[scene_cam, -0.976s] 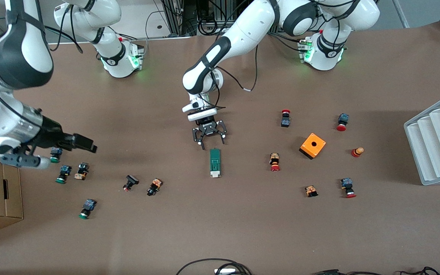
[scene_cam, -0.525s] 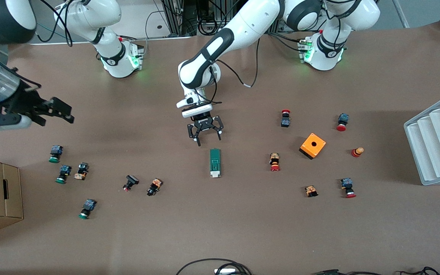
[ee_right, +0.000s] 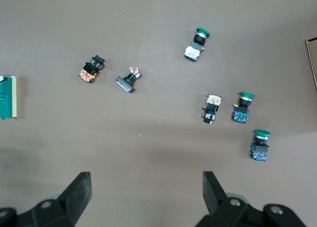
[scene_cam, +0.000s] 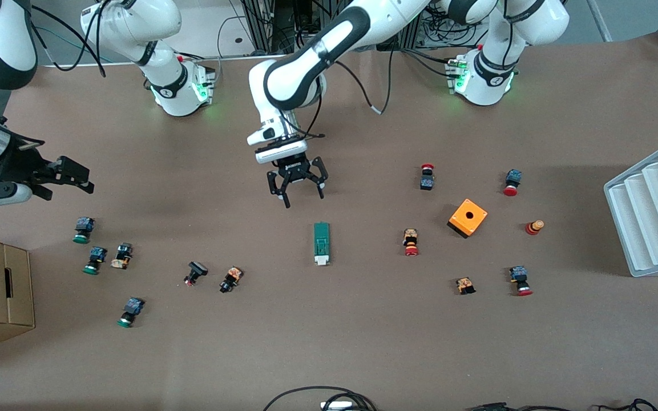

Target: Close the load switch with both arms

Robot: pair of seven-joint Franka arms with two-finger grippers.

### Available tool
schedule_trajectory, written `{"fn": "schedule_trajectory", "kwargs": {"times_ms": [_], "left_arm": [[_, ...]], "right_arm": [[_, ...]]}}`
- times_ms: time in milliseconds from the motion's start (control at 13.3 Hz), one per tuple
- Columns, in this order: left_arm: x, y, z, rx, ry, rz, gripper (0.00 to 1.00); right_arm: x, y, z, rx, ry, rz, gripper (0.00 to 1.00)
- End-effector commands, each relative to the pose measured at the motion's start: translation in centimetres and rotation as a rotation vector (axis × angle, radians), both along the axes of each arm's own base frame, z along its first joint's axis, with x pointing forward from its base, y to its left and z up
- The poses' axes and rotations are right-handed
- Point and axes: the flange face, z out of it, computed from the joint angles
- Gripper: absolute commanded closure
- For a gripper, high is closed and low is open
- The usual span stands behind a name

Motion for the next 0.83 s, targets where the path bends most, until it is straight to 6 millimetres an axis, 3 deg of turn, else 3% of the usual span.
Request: {"fn": "schedule_trajectory", "kwargs": {"times_ms": [0,600,751], "left_arm": [[0.8,1.1,3.8,0.006,0.049,-0.018,0.00],[4.8,5.1,16.1,-0.026,0.195,-0.104,0.00],[6.4,6.6,18.9,-0.101,0.209,-0.113,0.00]], "right_arm": [[0.6,-0.2,0.5,-0.036,-0.013,0.016,0.00],[1.6,-0.3,1.1,-0.061,-0.028,0.014,0.00],[2.0,-0.3,2.4,-0.062,-0.051,0.012,0.00]]}}
